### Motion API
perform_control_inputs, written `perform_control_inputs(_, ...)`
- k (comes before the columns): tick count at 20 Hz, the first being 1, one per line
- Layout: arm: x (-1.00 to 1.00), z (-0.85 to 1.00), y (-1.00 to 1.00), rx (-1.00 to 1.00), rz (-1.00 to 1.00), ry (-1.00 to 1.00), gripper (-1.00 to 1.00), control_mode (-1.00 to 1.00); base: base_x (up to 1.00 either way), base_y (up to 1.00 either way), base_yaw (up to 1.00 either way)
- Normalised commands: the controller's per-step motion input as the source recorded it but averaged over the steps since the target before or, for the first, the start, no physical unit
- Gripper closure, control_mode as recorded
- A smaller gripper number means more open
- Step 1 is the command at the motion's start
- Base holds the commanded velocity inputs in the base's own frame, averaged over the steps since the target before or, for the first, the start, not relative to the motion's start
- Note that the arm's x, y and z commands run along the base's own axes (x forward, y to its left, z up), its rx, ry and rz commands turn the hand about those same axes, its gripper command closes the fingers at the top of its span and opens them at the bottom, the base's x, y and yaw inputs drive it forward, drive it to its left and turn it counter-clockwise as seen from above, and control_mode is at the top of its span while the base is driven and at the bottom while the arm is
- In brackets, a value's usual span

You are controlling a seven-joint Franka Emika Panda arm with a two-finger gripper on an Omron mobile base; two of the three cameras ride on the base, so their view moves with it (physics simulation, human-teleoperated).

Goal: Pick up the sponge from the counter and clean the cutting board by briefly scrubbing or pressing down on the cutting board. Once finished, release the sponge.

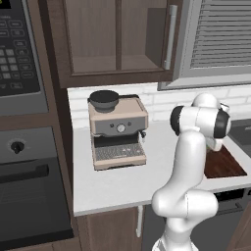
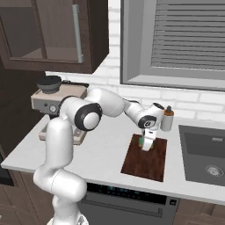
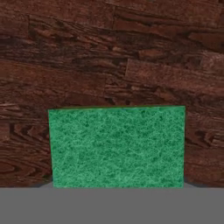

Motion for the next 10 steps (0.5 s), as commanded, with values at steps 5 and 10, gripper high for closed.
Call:
perform_control_inputs(5, 0.0, 0.0, -0.3, 0.0, -0.01, 0.0, 1.0, -1.0, 0.0, 0.0, 0.0)
perform_control_inputs(10, -0.01, 0.0, -0.22, 0.0, -0.01, 0.0, 1.0, -1.0, 0.0, 0.0, 0.0)
